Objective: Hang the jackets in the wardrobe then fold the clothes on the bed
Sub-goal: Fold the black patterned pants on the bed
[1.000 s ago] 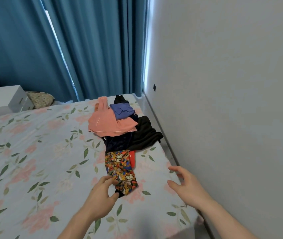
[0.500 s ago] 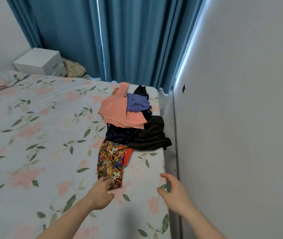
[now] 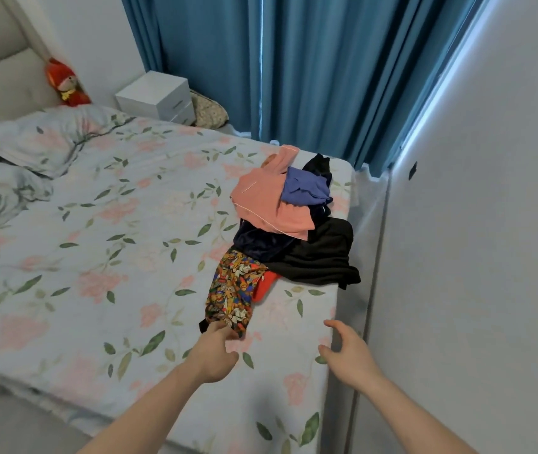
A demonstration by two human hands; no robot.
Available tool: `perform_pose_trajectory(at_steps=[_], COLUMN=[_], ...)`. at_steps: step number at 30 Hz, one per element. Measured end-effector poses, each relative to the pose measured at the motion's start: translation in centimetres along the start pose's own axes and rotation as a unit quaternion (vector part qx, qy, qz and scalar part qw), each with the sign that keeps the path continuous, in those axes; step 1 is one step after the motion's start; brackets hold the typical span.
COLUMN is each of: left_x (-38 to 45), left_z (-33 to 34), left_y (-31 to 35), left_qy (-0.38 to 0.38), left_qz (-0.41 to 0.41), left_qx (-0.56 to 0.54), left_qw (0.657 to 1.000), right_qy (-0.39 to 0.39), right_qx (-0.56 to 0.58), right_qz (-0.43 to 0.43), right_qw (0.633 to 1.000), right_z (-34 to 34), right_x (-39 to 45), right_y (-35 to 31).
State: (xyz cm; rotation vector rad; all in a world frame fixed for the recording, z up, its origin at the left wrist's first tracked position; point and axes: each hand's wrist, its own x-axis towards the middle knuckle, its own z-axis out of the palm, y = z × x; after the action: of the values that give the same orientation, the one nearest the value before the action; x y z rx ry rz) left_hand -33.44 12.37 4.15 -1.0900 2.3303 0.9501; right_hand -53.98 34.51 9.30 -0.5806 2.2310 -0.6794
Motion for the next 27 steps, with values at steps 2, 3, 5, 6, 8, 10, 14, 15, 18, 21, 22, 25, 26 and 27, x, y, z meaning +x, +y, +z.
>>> perform_pose_trajectory(at_steps=[2, 3, 5, 6, 8, 10, 14, 15, 18, 21, 22, 25, 26, 27], left_x=[0.9, 1.5, 2.6, 3.2, 4.6, 6.7, 12.3, 13.9, 19.1, 24.2, 25.4, 28.1, 28.6, 29.0], left_z=[0.3, 0.6, 1.4, 1.8, 2.5, 2.8, 3.2, 3.2, 4.0, 5.3, 5.7, 7.0, 7.4, 7.7], left_y=[-0.7, -1.1, -1.9, -2.3, -2.8, -2.9, -2.7, -2.8, -3.6, -5.1, -5.5, -6.1, -6.2, -6.2], left_qy=[-0.012, -0.021, -0.044, -0.05, -0.053, -0.047, -0.038, -0.038, -0.035, -0.035, -0.043, -0.052, -0.051, -0.044], left_qz=[-0.019, -0.031, -0.062, -0.08, -0.116, -0.144, -0.188, -0.199, -0.246, -0.285, -0.301, -0.327, -0.334, -0.338], left_qx=[-0.007, -0.004, 0.01, 0.015, 0.018, 0.02, -0.001, -0.016, -0.064, -0.071, -0.067, -0.086, -0.097, -0.107], left_qw=[1.0, 0.999, 0.997, 0.995, 0.992, 0.988, 0.981, 0.979, 0.966, 0.955, 0.95, 0.94, 0.936, 0.934], right_qy=[0.0, -0.001, -0.007, -0.012, -0.028, -0.047, -0.092, -0.1, -0.115, -0.126, -0.13, -0.137, -0.139, -0.142], right_qx=[-0.013, -0.018, -0.028, -0.031, -0.036, -0.047, -0.066, -0.067, -0.066, -0.056, -0.053, -0.038, -0.037, -0.036], right_qz=[0.001, 0.0, -0.005, -0.008, -0.015, -0.021, -0.039, -0.043, -0.048, -0.048, -0.047, -0.047, -0.046, -0.041], right_qw=[1.0, 1.0, 1.0, 0.999, 0.999, 0.998, 0.993, 0.992, 0.99, 0.989, 0.989, 0.989, 0.989, 0.988], right_z=[0.2, 0.3, 0.5, 0.6, 0.8, 0.9, 1.4, 1.7, 2.7, 3.8, 4.1, 5.0, 5.3, 5.4], right_x=[0.3, 0.7, 1.8, 2.5, 4.5, 7.5, 15.1, 17.0, 22.4, 26.1, 26.9, 28.6, 28.8, 29.0], right_y=[0.2, 0.3, 0.4, 0.5, 0.7, 0.9, 1.8, 2.1, 3.6, 5.1, 5.6, 7.0, 7.3, 7.5])
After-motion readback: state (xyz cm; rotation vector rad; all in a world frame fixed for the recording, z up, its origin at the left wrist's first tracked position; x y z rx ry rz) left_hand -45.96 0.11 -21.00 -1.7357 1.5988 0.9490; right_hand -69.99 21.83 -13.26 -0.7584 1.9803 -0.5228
